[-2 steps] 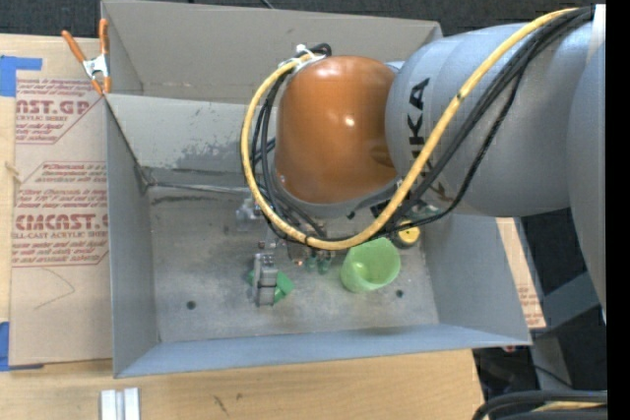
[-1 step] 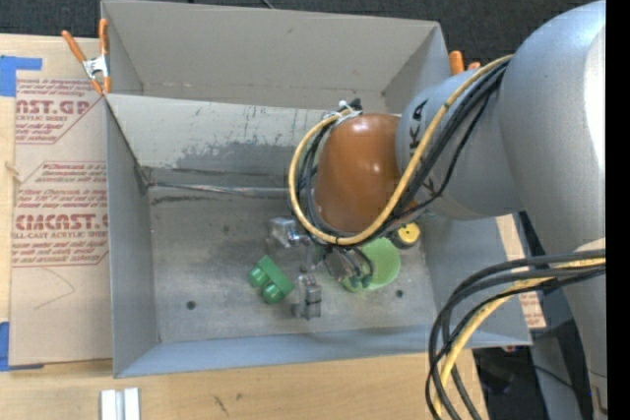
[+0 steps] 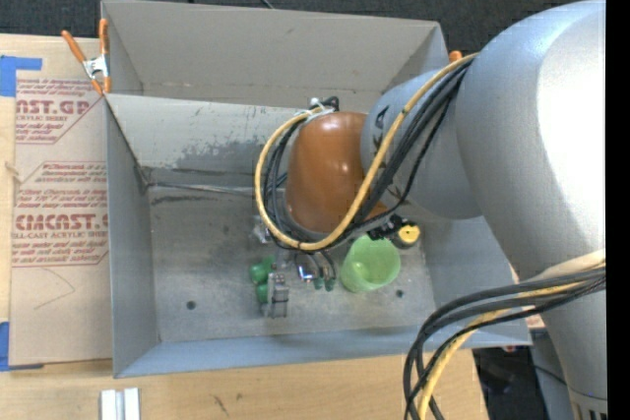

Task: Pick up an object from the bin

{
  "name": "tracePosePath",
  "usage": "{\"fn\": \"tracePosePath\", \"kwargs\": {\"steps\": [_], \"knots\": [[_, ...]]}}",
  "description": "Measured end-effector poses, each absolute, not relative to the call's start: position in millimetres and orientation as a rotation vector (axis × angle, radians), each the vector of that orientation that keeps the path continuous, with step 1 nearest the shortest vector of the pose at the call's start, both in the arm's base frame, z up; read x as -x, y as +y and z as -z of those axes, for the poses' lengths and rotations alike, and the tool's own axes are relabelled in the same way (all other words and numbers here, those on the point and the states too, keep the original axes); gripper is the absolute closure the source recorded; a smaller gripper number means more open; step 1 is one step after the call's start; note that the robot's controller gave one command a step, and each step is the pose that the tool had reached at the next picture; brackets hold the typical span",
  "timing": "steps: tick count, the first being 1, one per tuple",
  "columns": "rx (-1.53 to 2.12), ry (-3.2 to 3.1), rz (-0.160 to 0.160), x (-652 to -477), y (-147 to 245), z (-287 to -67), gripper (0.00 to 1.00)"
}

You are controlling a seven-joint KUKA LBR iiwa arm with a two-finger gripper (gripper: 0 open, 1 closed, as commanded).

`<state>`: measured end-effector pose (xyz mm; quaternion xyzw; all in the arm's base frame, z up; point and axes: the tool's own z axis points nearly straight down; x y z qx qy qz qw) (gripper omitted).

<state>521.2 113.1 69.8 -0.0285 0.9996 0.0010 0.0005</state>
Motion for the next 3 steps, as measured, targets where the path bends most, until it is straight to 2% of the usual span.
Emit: {"fn": "tracePosePath", "kwargs": {"steps": [1, 2, 3], "knots": [[0.087, 3.137, -0.004, -522.3, 112.4, -70.6, 1.0], [0.163, 3.127, -0.002, -545.4, 106.7, -199.0, 1.0], [1.266, 2.866, 0.003, -537.6, 75.6, -330.5, 1.0]]}}
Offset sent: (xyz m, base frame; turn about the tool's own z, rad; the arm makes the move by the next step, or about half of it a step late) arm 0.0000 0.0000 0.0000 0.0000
